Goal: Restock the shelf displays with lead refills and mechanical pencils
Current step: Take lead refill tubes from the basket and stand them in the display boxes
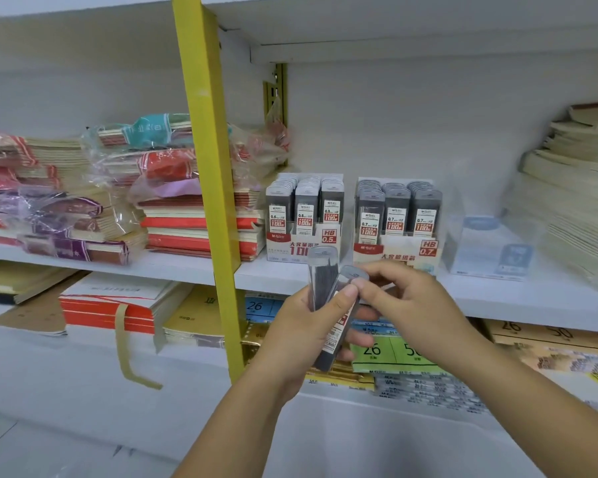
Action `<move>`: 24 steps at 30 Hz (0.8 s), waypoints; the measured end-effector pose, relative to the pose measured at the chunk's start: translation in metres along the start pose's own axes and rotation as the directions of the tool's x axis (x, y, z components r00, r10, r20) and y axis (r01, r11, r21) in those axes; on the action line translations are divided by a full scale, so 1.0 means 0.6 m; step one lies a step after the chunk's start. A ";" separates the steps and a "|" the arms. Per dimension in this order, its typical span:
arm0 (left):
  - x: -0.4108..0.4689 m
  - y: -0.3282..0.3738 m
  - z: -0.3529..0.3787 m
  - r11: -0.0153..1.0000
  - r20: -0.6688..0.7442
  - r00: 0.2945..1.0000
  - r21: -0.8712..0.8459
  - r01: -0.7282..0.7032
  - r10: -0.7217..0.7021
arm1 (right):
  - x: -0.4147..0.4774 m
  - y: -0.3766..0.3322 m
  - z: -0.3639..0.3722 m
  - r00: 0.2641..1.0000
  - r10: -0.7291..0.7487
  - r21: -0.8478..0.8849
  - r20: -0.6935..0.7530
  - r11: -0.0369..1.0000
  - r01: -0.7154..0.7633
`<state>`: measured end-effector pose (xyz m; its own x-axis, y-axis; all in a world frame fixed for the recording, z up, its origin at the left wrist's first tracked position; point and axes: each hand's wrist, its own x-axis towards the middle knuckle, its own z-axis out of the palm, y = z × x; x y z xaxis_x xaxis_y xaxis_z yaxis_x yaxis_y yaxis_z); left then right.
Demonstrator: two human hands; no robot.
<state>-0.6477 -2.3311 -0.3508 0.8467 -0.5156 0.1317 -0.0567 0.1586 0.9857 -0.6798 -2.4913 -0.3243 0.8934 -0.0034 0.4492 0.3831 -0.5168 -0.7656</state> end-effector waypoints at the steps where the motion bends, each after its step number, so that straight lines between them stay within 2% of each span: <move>1: 0.000 0.000 0.001 1.000 0.009 1.000 0.002 0.000 0.000 | 0.001 0.002 -0.001 1.000 0.004 0.014 -0.009 1.000 -0.004; 3: -0.001 0.000 0.001 1.000 0.037 0.999 -0.023 0.011 -0.010 | 0.002 0.005 -0.008 0.998 0.032 0.055 -0.061 0.998 -0.029; 7: 0.002 -0.006 -0.006 0.991 0.112 0.992 -0.114 0.068 -0.055 | 0.004 0.011 -0.026 0.980 0.134 0.245 -0.146 0.965 -0.096; 12: 0.001 -0.012 -0.009 0.994 0.107 0.993 -0.097 0.052 -0.041 | -0.002 0.013 -0.033 0.985 0.127 0.386 -0.114 0.920 -0.074; 15: 0.004 -0.010 -0.011 0.998 0.100 0.995 -0.057 0.033 -0.027 | 0.005 -0.001 -0.046 0.979 -0.001 0.242 -0.206 0.969 0.052; 17: 0.009 -0.008 -0.013 0.998 0.094 0.996 -0.054 0.008 -0.002 | 0.023 -0.020 -0.067 0.935 -0.108 0.172 -0.337 0.970 0.174; 19: 0.012 -0.008 -0.016 0.999 0.074 0.997 -0.042 -0.004 0.007 | 0.049 -0.039 -0.093 0.885 -0.224 0.063 -0.408 0.960 0.271; 21: 0.014 -0.009 -0.019 0.999 0.042 0.999 -0.039 -0.011 0.013 | 0.079 -0.050 -0.111 0.868 -0.324 -0.123 -0.376 0.946 0.300; 24: 0.018 -0.012 -0.024 0.997 -0.026 1.000 -0.077 -0.019 0.017 | 0.119 -0.047 -0.116 0.905 -0.347 -0.360 -0.247 0.900 0.247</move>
<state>-0.6308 -2.3257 -0.3582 0.8589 -0.4910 0.1456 -0.0317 0.2328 0.9720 -0.6433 -2.5369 -0.2388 0.6171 -0.0349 0.7861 0.4811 -0.7738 -0.4121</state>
